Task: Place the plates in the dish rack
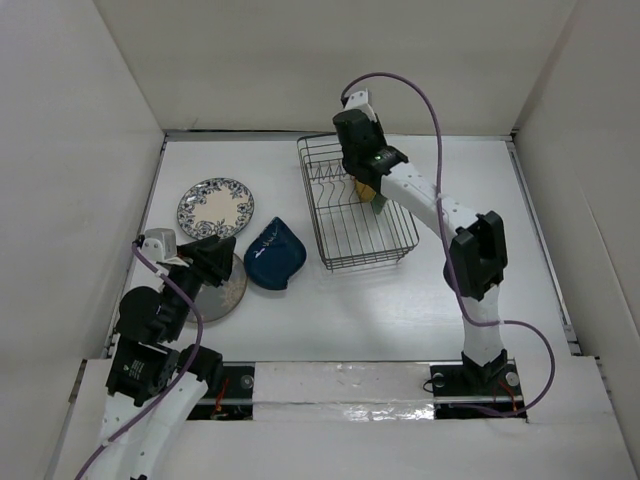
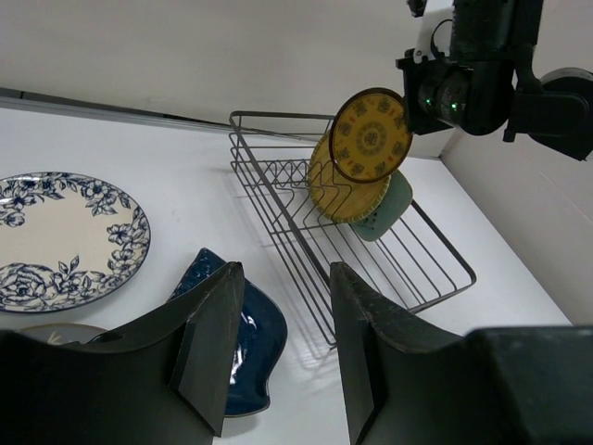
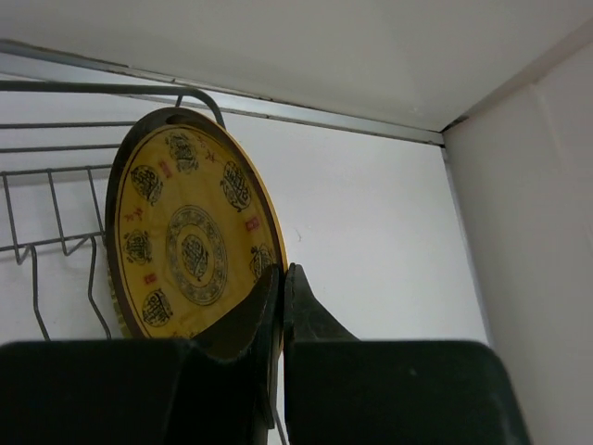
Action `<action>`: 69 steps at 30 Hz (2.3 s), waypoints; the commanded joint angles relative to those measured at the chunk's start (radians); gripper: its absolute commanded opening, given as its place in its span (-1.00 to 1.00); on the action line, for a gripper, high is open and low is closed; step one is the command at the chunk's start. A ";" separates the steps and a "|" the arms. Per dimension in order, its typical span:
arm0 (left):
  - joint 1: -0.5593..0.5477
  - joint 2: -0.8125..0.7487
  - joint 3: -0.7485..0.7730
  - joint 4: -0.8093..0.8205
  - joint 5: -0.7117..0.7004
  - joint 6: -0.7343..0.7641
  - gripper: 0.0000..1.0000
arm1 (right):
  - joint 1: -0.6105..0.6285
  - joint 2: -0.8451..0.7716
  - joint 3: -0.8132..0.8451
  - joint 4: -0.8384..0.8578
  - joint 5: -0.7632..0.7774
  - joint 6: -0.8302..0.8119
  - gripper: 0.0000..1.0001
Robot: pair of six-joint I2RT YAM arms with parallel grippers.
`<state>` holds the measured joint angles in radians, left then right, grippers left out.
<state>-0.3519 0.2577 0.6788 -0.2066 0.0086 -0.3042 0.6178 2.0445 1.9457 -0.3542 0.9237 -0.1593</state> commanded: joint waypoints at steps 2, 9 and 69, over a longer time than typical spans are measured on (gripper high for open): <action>-0.004 0.005 0.004 0.047 -0.001 0.005 -0.22 | 0.025 0.031 0.131 -0.063 0.113 -0.075 -1.00; -0.004 -0.009 0.004 0.049 -0.001 0.005 -0.22 | 0.083 0.115 0.104 -0.101 0.103 -0.042 -1.00; -0.004 -0.135 0.010 0.036 -0.096 -0.018 -0.75 | 0.720 0.239 -0.508 0.741 -0.480 1.501 0.17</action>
<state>-0.3519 0.1440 0.6788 -0.2089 -0.0841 -0.3172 1.3605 2.2368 1.4162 0.3084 0.4564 1.2289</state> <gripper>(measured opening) 0.120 0.588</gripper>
